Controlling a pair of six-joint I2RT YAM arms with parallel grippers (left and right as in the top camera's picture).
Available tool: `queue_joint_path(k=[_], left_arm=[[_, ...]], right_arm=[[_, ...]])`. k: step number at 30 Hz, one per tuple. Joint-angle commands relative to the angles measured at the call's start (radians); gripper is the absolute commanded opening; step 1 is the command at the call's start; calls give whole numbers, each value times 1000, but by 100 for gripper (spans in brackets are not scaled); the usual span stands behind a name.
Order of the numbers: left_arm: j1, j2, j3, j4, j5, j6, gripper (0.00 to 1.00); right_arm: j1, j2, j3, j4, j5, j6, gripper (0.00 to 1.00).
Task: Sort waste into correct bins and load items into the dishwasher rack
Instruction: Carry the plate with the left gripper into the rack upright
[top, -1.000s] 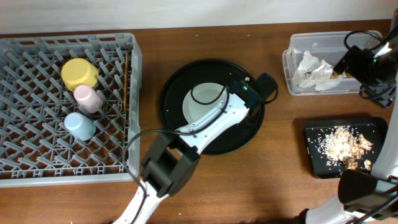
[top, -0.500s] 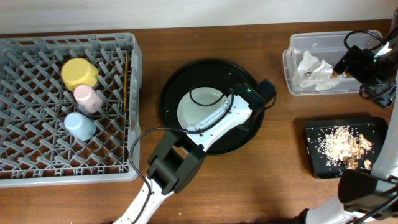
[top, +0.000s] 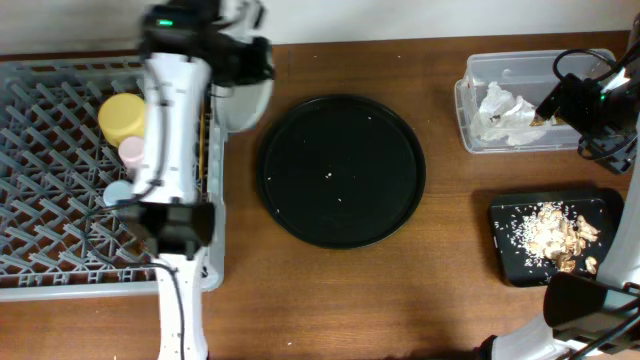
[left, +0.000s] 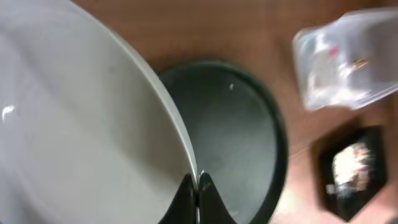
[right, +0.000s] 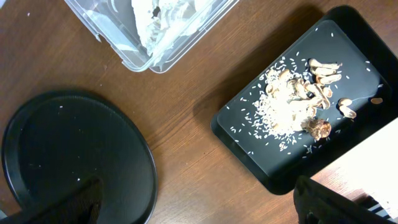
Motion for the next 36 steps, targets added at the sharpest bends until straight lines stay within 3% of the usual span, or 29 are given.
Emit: queue_joint_path(k=[1, 5, 8, 11, 18, 19, 20, 21, 22, 25, 29, 30, 31, 32, 36], left_arm=[[141, -12, 8, 37, 286, 61, 1], [247, -10, 4, 40, 372, 61, 1], [262, -10, -27, 37, 385, 102, 1], [264, -10, -103, 43, 495, 143, 1], [327, -10, -207, 41, 491, 143, 1], [338, -10, -207, 35, 497, 143, 12], [343, -11, -207, 28, 512, 143, 35], [345, -11, -207, 20, 521, 143, 66], [344, -11, -207, 13, 517, 143, 70], [352, -41, -202, 11, 460, 143, 70], [357, -185, -156, -44, 98, 126, 74], [357, -254, -153, -55, 32, 87, 80], [357, -299, -153, -79, 29, 85, 95], [356, -333, -153, -109, 29, 86, 99], [317, -498, -219, -174, 48, 85, 99]], right_arm=[[-2, 2, 2, 0, -5, 8, 98], [-2, 2, 2, 0, -5, 8, 98], [-2, 2, 2, 0, -5, 8, 98], [-2, 2, 2, 0, -5, 8, 98], [-2, 2, 2, 0, -5, 8, 98], [-2, 2, 2, 0, -5, 8, 98], [-2, 2, 2, 0, -5, 8, 98], [-2, 2, 2, 0, -5, 8, 98], [-2, 2, 2, 0, -5, 8, 98], [-2, 2, 2, 0, -5, 8, 98], [-2, 2, 2, 0, -5, 8, 98], [-2, 2, 2, 0, -5, 8, 98], [-2, 2, 2, 0, -5, 8, 98], [-2, 2, 2, 0, -5, 8, 98], [-2, 2, 2, 0, -5, 8, 98]])
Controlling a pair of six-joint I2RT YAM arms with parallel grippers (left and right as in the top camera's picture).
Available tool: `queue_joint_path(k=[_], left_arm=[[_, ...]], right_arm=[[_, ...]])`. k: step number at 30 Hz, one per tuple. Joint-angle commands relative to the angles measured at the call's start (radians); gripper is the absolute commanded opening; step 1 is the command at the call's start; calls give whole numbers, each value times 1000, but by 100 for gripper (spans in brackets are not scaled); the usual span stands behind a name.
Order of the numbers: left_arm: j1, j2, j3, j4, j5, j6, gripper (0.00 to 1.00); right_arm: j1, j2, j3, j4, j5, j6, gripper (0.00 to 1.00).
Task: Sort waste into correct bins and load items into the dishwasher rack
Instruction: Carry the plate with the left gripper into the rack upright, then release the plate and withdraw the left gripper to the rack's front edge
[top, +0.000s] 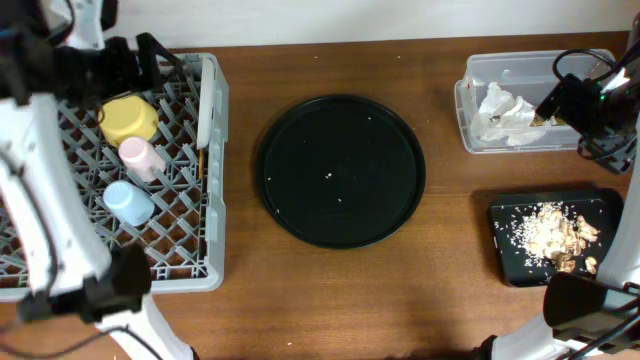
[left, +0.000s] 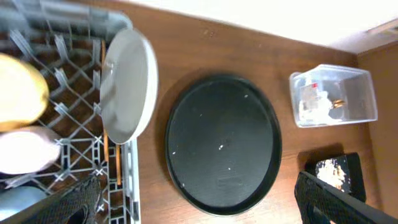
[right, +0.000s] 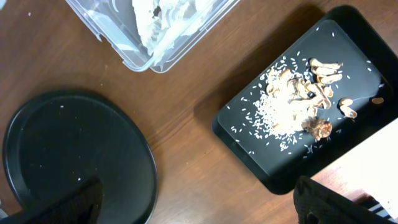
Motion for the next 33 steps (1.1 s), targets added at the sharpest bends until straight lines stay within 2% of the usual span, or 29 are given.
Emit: queue_joint_path(k=[1, 3, 4, 6, 9, 12, 17, 21, 25, 27, 29, 31, 33], left_arm=[[-55, -120, -82, -4, -22, -6, 99], [-121, -206, -194, -4, -83, -6, 99], [-178, -279, -318, -4, -190, -7, 99], [-239, -384, -504, -3, -264, -43, 99], [-328, -610, -872, 48, -267, -94, 99], [-392, -875, -1201, 210, -266, -164, 99], [-442, -1299, -1571, 356, -252, -220, 99], [-442, -1487, -1654, 322, -253, -219, 99], [-442, -1505, -1654, 195, -253, -219, 99], [-442, -1505, -1655, 173, -354, -215, 99], [-442, -1505, -1687, 266, -403, -213, 99], [-442, -1505, -1759, 414, -398, -205, 99], [-463, -1528, -1891, 607, -372, -145, 99]], right_arm=[[-2, 2, 2, 0, -2, 8, 98], [-2, 2, 2, 0, -2, 8, 98], [-2, 2, 2, 0, -2, 8, 98], [-2, 2, 2, 0, -2, 8, 98], [-2, 2, 2, 0, -2, 8, 98], [-2, 2, 2, 0, -2, 8, 98], [-2, 2, 2, 0, -2, 8, 98], [-2, 2, 2, 0, -2, 8, 99], [-2, 2, 2, 0, -2, 8, 98], [-2, 2, 2, 0, -2, 8, 98], [-2, 2, 2, 0, -2, 8, 98], [-2, 2, 2, 0, -2, 8, 98], [-2, 2, 2, 0, -2, 8, 98]])
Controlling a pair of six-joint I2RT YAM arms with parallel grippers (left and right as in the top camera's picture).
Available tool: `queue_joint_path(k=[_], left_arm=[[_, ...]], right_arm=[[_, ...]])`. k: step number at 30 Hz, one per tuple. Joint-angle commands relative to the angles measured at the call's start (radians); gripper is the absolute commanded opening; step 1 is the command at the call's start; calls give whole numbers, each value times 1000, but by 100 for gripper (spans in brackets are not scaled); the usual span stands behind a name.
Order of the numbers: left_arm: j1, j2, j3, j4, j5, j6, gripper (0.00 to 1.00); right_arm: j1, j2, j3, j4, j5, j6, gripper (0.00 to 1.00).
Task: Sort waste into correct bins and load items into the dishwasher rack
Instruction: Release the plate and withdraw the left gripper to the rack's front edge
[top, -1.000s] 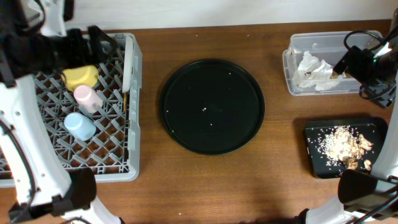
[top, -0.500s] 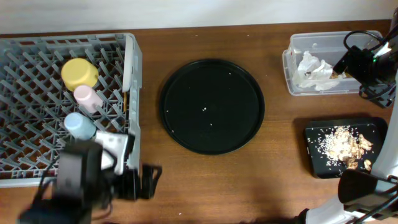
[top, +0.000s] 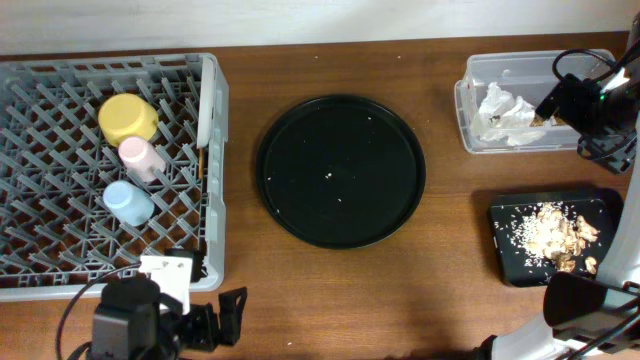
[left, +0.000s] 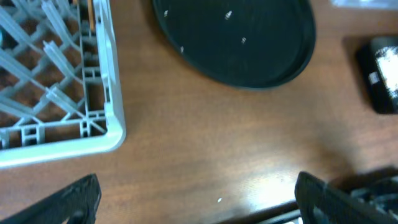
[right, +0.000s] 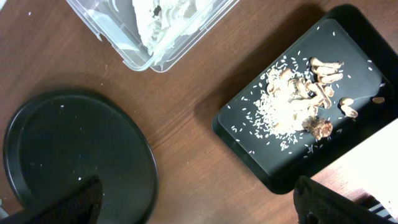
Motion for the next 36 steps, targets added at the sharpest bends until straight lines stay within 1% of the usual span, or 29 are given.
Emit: queue_joint_path(k=[1, 3, 5, 8, 13, 15, 17, 19, 20, 21, 22, 24, 27, 36], left_arm=[[-23, -47, -185, 217, 1, 91, 99], [-6, -105, -354, 394, 0, 179, 99], [55, -163, -529, 596, -4, 197, 99], [111, -251, -676, 761, -47, 197, 99], [187, -439, -817, 874, -149, 197, 99], [204, -507, -848, 950, -146, 199, 99], [203, -530, -885, 1053, -137, 285, 99], [203, -530, -924, 1148, -130, 311, 99], [204, -530, -932, 1159, -134, 314, 99], [208, -530, -931, 1159, -133, 347, 99], [222, -530, -931, 1155, -134, 381, 99], [264, -530, -931, 1152, -140, 404, 99], [301, -530, -931, 1149, -150, 403, 99], [301, -529, -931, 1151, -149, 403, 99]], right_arm=[[-2, 0, 2, 0, 1, 8, 98], [-2, 0, 2, 0, 1, 8, 98], [-2, 0, 2, 0, 1, 8, 98], [-2, 0, 2, 0, 1, 8, 98], [-2, 0, 2, 0, 1, 8, 98], [-2, 0, 2, 0, 1, 8, 98], [-2, 0, 2, 0, 1, 8, 98], [-2, 0, 2, 0, 1, 8, 98], [-2, 0, 2, 0, 1, 8, 98], [-2, 0, 2, 0, 1, 8, 99], [-2, 0, 2, 0, 1, 8, 98], [-2, 0, 2, 0, 1, 8, 98], [-2, 0, 2, 0, 1, 8, 98], [-2, 0, 2, 0, 1, 8, 98]])
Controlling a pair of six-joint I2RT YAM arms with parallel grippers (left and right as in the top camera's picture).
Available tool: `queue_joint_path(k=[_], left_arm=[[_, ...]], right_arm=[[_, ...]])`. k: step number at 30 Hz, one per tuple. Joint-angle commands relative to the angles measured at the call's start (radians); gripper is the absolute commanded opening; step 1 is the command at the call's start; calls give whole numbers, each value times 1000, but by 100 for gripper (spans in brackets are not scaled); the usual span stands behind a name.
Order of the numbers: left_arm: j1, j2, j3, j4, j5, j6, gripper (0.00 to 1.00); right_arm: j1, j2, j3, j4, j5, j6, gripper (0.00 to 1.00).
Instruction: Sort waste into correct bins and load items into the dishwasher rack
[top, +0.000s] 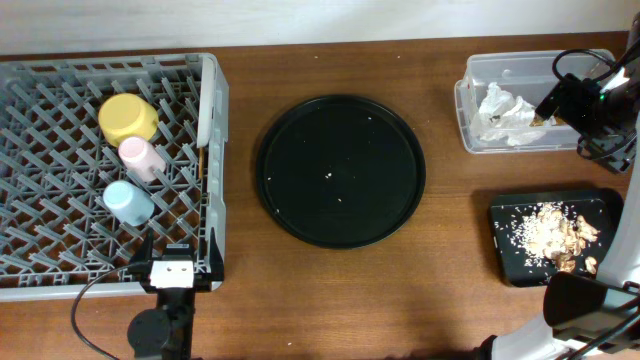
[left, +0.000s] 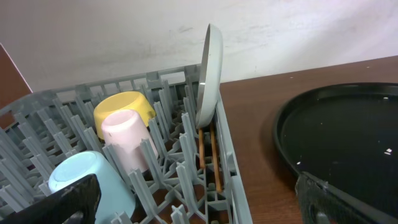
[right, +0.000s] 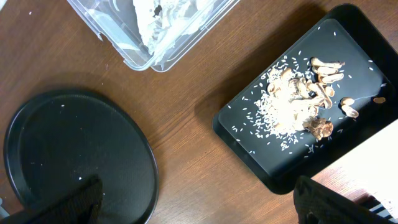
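The grey dishwasher rack (top: 215, 150) holds a white plate (left: 208, 74) standing on edge along its right side, a yellow cup (top: 127, 117), a pink cup (top: 142, 155) and a blue cup (top: 126, 202). Thin wooden sticks (left: 208, 155) lie beside the plate. My left gripper (top: 175, 268) sits low at the rack's front edge, open and holding nothing (left: 199, 211). My right gripper (top: 560, 98) hovers at the clear bin (top: 470, 100), also open and empty (right: 199, 205). The round black tray (top: 340, 170) carries only a few crumbs.
Crumpled white paper (top: 505, 108) lies in the clear bin at the back right. A black rectangular tray (top: 505, 255) with rice and food scraps (right: 298, 99) sits at the front right. Bare wood lies between the round tray and the table's front edge.
My left arm was off the table's front with its camera looking down on the rack corner. Now it is at the rack's front edge, looking level across the rack. The right arm has not moved.
My left gripper was shut on the white plate over the rack's right edge. Then the plate stood in the rack and the gripper was open, high above it. Later the arm was down at the table's front, and now rests by the rack.
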Motion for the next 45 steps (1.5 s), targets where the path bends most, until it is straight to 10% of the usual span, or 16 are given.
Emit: queue_joint_path(k=[1, 15, 31, 45], left_arm=[[6, -8, -9, 2, -7, 16, 99], [3, -8, -9, 2, -7, 16, 99], [3, -8, -9, 2, -7, 16, 99], [3, -8, -9, 2, -7, 16, 99]], right_arm=[[-2, 0, 2, 0, 2, 8, 98], [-2, -56, 2, 0, 2, 8, 99], [84, -1057, -8, 47, 101, 8, 98], [280, -1691, -1192, 621, 89, 127, 98]])
